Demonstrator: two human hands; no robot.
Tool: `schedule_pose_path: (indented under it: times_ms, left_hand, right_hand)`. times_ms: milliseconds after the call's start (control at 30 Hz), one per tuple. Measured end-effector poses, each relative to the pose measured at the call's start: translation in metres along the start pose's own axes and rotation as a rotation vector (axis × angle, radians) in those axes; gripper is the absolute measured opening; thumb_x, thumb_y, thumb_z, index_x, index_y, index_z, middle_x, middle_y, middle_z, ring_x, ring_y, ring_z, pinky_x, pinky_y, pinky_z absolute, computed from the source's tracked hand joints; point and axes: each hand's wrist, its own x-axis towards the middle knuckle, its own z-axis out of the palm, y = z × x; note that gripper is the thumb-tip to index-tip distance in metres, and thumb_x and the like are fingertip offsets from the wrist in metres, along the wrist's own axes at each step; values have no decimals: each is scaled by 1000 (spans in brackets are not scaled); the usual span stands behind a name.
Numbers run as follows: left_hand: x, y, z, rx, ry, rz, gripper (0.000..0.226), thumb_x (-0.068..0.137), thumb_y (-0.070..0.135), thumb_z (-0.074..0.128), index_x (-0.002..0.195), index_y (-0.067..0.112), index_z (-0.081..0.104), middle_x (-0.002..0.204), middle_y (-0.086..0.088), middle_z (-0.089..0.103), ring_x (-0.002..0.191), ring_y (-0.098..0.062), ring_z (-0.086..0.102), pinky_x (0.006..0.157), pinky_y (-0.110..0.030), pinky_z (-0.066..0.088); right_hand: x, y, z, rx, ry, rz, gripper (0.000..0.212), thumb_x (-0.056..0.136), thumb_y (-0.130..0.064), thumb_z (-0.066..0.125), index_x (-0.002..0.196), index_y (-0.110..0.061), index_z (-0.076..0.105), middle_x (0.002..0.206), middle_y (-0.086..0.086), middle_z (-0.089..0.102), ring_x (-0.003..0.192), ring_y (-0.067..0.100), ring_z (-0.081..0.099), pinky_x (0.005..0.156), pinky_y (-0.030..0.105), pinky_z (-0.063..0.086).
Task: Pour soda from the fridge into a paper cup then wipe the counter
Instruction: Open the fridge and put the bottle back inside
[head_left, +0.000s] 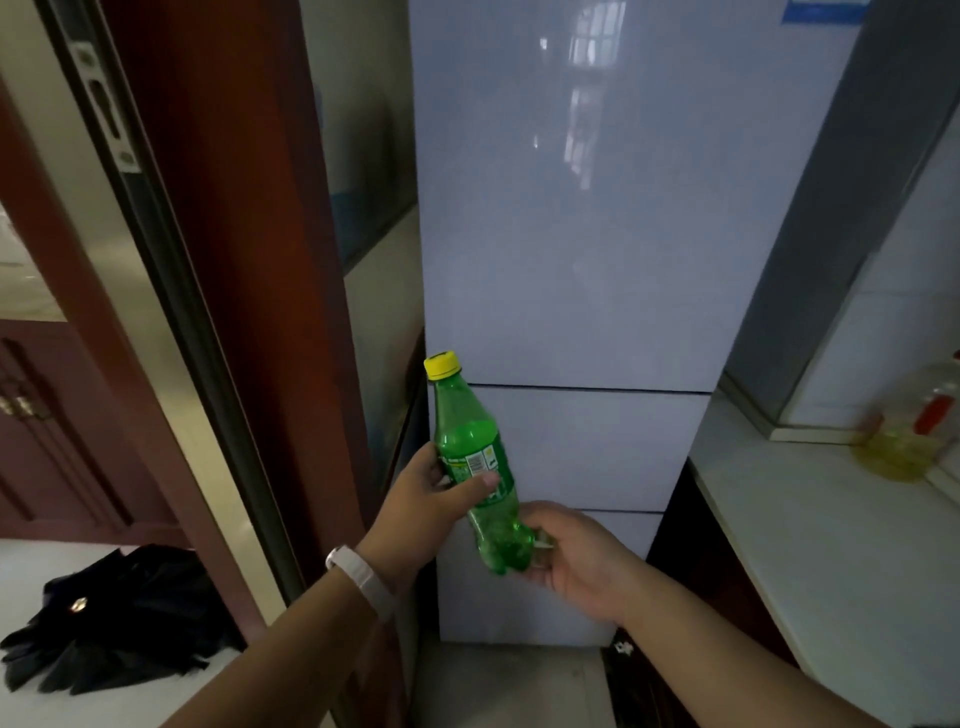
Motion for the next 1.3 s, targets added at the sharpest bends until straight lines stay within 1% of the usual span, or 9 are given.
schedule_pose_path:
  times_ms: [167,367,567,700,800,967,1067,1167,1300]
  left_hand:
    - [26,16,-16,22,36,57,56,69,20,84,117,7,60,112,-16,71,107,-35,67,94,-53,53]
    - [46,28,-23,31,96,153,37,80,-6,72,113,5,61,103,-8,74,94,-19,71,77,-26,57]
    - [76,29,-23,29,216,192,37,74,-5,76,109,3,63,99,-9,75,91,-21,71,76,-28,56]
    - [93,34,-21,83,264,198,39,76,-1,78,111,10,65,101,-3,76,93,-19,73,75,-27,57]
    - [106,37,-18,190,308,220,42,75,7,82,112,17,65,98,7,76,89,-11,73,71,-21,56]
    - [127,39,-13,206,410,208,38,75,3,80,106,20,66,94,8,76,84,-8,72,69,-24,53]
    - [139,40,-14,213,458,178,39,76,5,80,109,20,65,95,4,75,82,-7,71,63,-17,53]
    - [147,41,-13,206,481,146,40,77,7,79,112,19,63,99,2,73,86,-11,71,62,-18,53]
    - [156,38,-15,191,520,104,50,71,19,85,115,22,62,105,2,72,98,-19,69,79,-36,57]
  right_hand:
    - [28,-28,16,-93,-26,-38,22,95,-12,50,108,-5,67,104,14,70,96,27,64,97,46,49]
    - [63,-47,14,-140,-74,-24,30,97,-17,51,122,-3,60,104,12,70,85,21,66,78,33,52]
    - [107,-65,6,-246,-97,-3,21,95,-24,57,110,-11,63,105,10,70,84,19,67,74,31,49]
    - [149,-107,-1,-952,47,-282,33,95,-36,57,121,-17,60,119,2,63,104,17,61,85,27,45]
    - [180,-153,6,-1450,-56,-630,46,94,-39,55,135,-19,50,134,3,51,118,20,52,97,32,44]
    - [227,-209,56,-1981,-160,-1103,36,92,-34,51,122,-14,56,124,10,54,110,29,53,87,41,47]
    - [253,-226,79,-2232,-125,-1314,34,91,-33,52,117,-12,58,120,12,57,110,31,53,95,44,41]
    - [280,-238,97,-2491,-11,-1354,32,93,-30,46,116,-13,61,122,13,58,116,33,50,111,56,22]
    - [306,-246,114,-2758,144,-1115,38,96,-31,34,109,-18,67,114,8,66,117,30,51,116,59,-7]
